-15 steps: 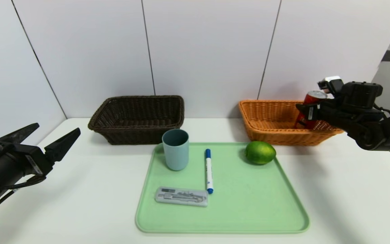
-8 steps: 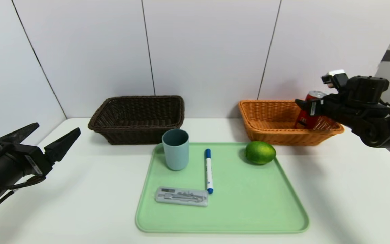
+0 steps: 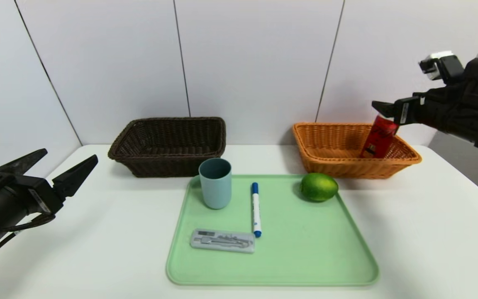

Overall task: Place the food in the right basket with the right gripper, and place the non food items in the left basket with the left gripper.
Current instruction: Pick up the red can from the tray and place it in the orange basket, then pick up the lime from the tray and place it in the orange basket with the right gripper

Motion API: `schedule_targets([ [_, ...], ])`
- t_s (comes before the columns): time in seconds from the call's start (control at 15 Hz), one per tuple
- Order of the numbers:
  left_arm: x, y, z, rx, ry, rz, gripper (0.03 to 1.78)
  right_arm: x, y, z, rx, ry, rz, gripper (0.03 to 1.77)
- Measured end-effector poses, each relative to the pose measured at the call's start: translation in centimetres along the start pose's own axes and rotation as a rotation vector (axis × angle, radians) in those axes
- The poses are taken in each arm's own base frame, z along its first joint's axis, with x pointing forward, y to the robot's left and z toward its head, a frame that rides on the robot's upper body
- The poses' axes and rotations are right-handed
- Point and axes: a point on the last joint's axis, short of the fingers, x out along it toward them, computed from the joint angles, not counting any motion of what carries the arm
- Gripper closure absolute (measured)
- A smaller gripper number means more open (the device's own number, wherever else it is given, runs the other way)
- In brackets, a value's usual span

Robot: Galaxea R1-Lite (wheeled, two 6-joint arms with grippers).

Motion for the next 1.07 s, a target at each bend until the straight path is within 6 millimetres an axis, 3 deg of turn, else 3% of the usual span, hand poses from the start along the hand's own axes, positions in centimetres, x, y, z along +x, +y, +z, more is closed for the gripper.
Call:
schedule_targets([
  [0.27, 0.1, 0.0, 0.2, 0.003, -0.006, -0.007, 0.12, -5.0, 3.8, 4.3, -0.061, -0.029, 0.193, 0.13],
  [0.4, 0.2, 0.0, 0.2, 0.005, -0.003, -0.020, 0.12, -7.3, 5.8, 5.1, -0.123, 0.001, 0.353, 0.12],
  [0.73, 2.1, 0.1, 1.0, 0.016, -0.018, -0.063, 0.12, -10.4, 9.4, 5.3, -0.192, 0.095, 0.569, 0.11],
  [1.07, 4.0, 0.1, 0.8, 0.011, -0.002, -0.074, 0.12, -11.1, 10.1, 4.3, -0.236, 0.318, 0.726, 0.11],
])
